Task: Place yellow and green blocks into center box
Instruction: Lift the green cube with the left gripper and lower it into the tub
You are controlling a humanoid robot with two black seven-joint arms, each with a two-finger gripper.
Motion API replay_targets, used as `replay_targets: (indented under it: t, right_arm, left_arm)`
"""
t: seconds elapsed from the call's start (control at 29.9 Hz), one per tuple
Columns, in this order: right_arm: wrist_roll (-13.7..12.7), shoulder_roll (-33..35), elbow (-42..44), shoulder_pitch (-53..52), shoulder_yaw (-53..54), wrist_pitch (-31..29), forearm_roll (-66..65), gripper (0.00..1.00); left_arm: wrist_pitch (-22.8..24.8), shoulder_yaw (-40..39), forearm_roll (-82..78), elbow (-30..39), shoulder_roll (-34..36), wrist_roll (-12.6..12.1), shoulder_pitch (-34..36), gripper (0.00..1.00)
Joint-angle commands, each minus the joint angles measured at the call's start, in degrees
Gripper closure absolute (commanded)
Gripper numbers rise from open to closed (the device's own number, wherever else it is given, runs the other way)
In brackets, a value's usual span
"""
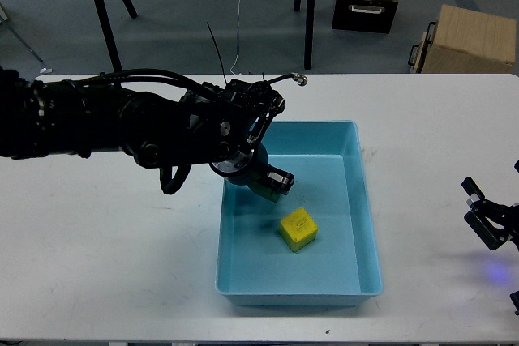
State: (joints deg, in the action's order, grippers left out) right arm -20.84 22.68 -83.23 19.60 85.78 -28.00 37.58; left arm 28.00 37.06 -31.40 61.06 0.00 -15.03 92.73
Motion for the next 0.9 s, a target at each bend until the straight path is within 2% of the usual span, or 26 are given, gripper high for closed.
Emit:
replay_targets:
  t: [0.0,0.27,0.47,0.67,0.87]
  right_arm:
    - [0.0,0.0,0.0,0.0,0.0,0.0,0.0,0.0]
    - [0.0,0.0,0.0,0.2,-0.1,0.0,0.0,0.0]
    - [0.0,0.0,-0.1,0.2,-0.3,0.0,-0.1,0.0]
    - [0.0,0.0,-0.1,0.2,-0.3,0.0,-0.1,0.0]
    - [0.0,0.0,-0.2,0.3,-0.3,0.0,-0.1,0.0]
  left_arm:
    - [0.0,-0.1,0.0,0.0,0.0,0.0,-0.5,0.83]
    - [0.0,-0.1,0.0,-0.1,0.0,-0.1,-1.3,0.75]
    - [0.0,-0.1,0.2,-0.1,0.0,-0.1,-1.5,0.51]
    - [0.0,-0.2,0.2,-0.2,0.0,-0.1,-1.4,0.35]
    - [0.0,-1.6,0.4,-0.3,0.0,0.1,-1.5,0.11]
